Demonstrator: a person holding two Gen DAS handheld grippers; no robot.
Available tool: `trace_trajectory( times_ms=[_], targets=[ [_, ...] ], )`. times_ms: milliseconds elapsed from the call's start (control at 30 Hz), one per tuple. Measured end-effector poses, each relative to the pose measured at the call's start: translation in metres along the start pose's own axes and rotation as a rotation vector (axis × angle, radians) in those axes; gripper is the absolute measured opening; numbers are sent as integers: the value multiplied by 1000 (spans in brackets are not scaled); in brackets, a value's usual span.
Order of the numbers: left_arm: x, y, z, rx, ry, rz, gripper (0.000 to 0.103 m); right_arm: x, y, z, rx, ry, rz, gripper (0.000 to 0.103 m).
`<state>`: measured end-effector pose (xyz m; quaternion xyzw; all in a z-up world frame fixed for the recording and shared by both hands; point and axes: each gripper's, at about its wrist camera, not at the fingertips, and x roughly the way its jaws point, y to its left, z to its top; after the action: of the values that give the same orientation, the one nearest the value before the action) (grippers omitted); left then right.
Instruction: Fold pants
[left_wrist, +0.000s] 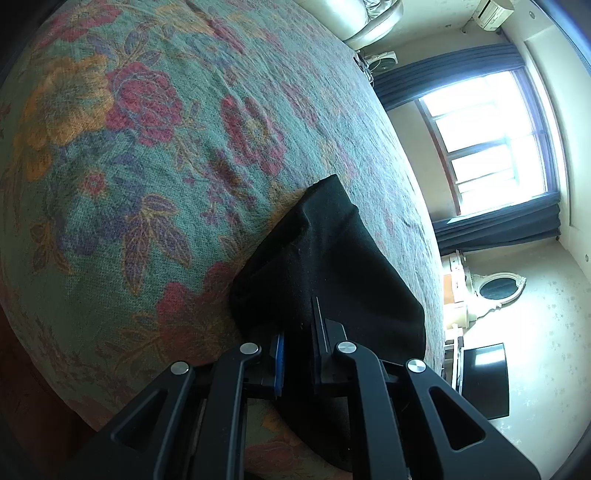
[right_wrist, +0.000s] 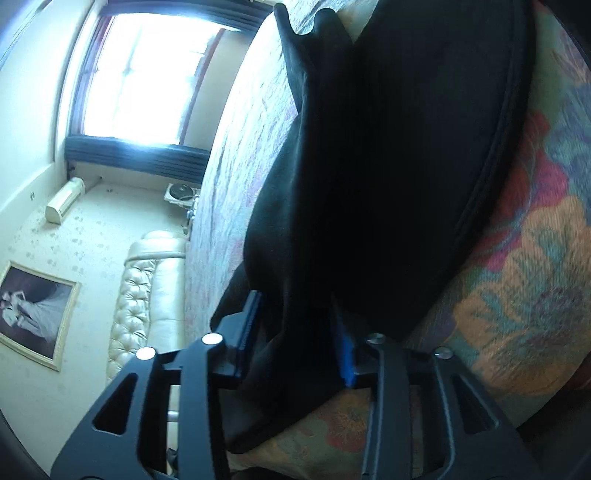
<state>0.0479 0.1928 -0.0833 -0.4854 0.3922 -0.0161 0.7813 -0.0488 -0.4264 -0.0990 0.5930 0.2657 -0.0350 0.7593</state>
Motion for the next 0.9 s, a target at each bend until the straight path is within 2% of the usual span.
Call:
trace_trajectory(
  times_ms=[33,67,133,233,500,533,567,600,633,900],
  targets=[
    [-1,0,1,-6,-3,-4,11,0,6,-3,-20,-7,3,58],
    [-2,1,2,-10,-4,-7,11,1,11,-7,-41,-11,6,68],
    [-2,4,4,-20,-5,-6,11,4,22,-16,-60,-11,8,75],
    [-3,8,1,-20,-4,-6,11,14,26,-27,-50,31,54,76],
    [-4,10,-2,-11,-8,-4,11,26,40,-55,-176,103,37,75],
    [-4,12,-2,-10,-8,-3,11,22,36,-57,-207,98,16,69],
    [-4,12,-2,-14,-8,-3,11,23,38,-58,-228,105,-3,36],
    [-4,12,-2,-18,-8,-3,11,27,38,-61,-223,133,7,17],
    [-5,12,-2,-18,-10,-2,11,29,38,-62,-211,139,7,7],
    [-16,16,-3,-14,-46,18,11,15,29,-76,-229,138,-21,6]
  ],
)
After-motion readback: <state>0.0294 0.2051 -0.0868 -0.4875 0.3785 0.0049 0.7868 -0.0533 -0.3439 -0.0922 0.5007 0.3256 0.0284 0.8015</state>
